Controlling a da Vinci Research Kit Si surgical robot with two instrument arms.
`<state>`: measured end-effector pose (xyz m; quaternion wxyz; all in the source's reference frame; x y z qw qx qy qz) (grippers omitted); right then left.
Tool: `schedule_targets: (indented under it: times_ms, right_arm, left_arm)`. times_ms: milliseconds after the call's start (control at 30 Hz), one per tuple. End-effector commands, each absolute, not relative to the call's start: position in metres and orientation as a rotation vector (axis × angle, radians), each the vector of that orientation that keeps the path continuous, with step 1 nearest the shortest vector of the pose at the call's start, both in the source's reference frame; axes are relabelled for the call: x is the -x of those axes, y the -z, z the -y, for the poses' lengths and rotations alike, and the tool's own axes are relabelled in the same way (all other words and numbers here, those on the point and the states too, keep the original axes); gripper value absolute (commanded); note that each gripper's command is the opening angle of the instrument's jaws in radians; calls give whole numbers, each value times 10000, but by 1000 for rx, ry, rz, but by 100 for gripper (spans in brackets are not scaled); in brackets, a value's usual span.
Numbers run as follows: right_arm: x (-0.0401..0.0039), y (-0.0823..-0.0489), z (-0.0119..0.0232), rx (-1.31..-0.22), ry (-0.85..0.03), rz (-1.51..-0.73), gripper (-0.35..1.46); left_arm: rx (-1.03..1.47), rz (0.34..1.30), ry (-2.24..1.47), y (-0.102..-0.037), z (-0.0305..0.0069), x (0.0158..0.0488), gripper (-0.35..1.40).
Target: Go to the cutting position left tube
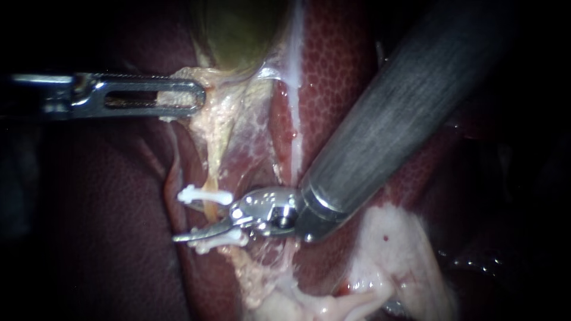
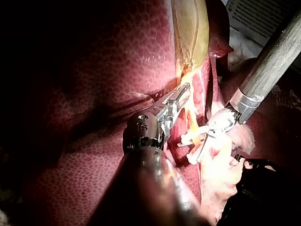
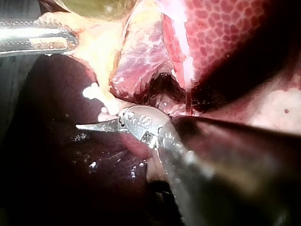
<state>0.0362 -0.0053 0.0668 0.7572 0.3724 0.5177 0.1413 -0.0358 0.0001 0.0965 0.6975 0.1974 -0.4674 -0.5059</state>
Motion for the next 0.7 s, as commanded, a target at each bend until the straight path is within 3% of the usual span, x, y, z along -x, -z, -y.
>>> schedule_targets:
  times_ms: [33,700]
  right_arm:
    - [-362,-668,53,-811,-308,-1127,137]
    - [-362,-669,53,-811,-308,-1127,137]
  left_arm:
    - [-440,1042,1128,-965,-1,358,-35]
    - [-439,1042,1129,-965,0,359,-35]
